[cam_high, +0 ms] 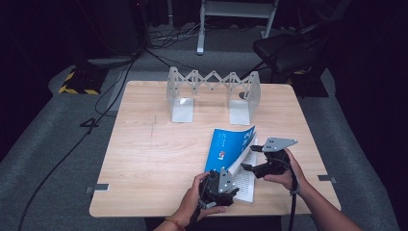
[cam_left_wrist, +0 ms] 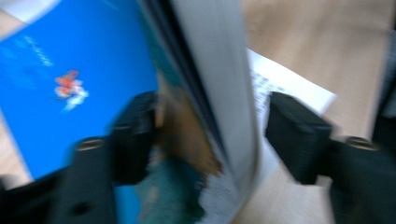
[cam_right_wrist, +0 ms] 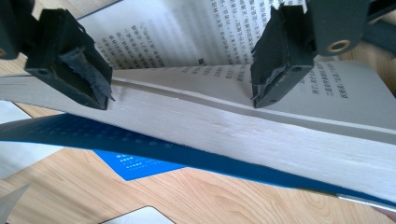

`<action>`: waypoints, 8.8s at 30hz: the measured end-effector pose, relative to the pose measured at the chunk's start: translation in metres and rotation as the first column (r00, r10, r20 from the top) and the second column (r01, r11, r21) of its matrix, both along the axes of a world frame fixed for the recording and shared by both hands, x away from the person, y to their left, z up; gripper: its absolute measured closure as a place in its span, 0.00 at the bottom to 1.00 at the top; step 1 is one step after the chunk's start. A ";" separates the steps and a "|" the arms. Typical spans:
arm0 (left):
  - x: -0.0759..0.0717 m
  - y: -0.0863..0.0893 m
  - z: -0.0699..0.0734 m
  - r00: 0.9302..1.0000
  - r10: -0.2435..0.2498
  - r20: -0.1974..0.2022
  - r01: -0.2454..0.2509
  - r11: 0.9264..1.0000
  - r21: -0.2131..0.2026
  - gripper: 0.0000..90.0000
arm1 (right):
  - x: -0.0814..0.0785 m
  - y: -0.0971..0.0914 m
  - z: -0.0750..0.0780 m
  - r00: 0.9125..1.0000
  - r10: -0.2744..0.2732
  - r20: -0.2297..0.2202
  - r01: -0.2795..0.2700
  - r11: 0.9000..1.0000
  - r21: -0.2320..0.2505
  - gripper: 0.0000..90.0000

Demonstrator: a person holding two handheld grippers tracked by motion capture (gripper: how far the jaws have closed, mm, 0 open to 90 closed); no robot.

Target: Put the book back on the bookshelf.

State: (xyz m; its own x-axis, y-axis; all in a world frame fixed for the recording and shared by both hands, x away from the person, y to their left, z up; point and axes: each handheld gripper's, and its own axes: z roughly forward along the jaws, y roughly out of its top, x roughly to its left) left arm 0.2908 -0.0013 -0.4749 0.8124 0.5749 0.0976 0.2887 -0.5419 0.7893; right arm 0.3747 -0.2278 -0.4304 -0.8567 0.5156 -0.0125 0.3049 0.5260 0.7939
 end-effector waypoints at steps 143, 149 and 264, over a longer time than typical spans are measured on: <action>0.035 0.079 0.022 0.992 -0.111 0.063 0.090 0.961 0.261 0.79 | -0.020 -0.007 -0.021 0.927 0.265 0.264 -0.232 0.961 -0.150 0.69; 0.039 0.086 0.021 0.990 -0.129 0.049 0.114 0.966 0.231 0.79 | -0.006 -0.017 -0.031 0.925 0.287 0.247 -0.272 0.958 -0.095 0.71; 0.029 0.118 0.056 0.989 -0.079 0.128 0.107 0.968 -0.225 0.84 | 0.003 -0.017 0.002 0.967 0.052 0.251 -0.079 0.992 0.100 0.56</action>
State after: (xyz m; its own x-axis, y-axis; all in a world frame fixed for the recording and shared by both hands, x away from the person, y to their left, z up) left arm 0.3196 0.1172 -0.4187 0.8543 0.5152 0.0690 0.1435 -0.3613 0.9213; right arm 0.3779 -0.2449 -0.4288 -0.8658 0.4687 -0.1753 0.0599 0.4447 0.8937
